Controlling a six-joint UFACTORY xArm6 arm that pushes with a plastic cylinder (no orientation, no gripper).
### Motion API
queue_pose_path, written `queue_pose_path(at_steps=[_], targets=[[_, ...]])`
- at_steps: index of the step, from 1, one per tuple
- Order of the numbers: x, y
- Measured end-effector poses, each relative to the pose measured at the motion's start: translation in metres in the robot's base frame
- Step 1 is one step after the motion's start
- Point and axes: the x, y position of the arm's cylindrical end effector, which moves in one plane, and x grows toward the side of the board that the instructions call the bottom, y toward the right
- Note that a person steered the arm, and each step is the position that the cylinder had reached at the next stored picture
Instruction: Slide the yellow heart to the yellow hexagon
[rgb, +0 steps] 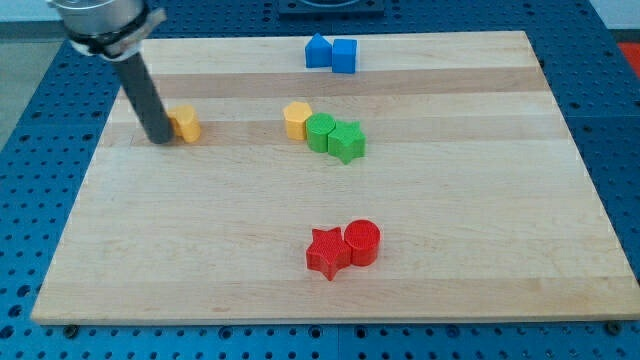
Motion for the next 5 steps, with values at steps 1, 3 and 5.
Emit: queue_pose_path(at_steps=[1,3,5], targets=[[-0.003,0.017],[-0.017,-0.023],[-0.035,0.008]])
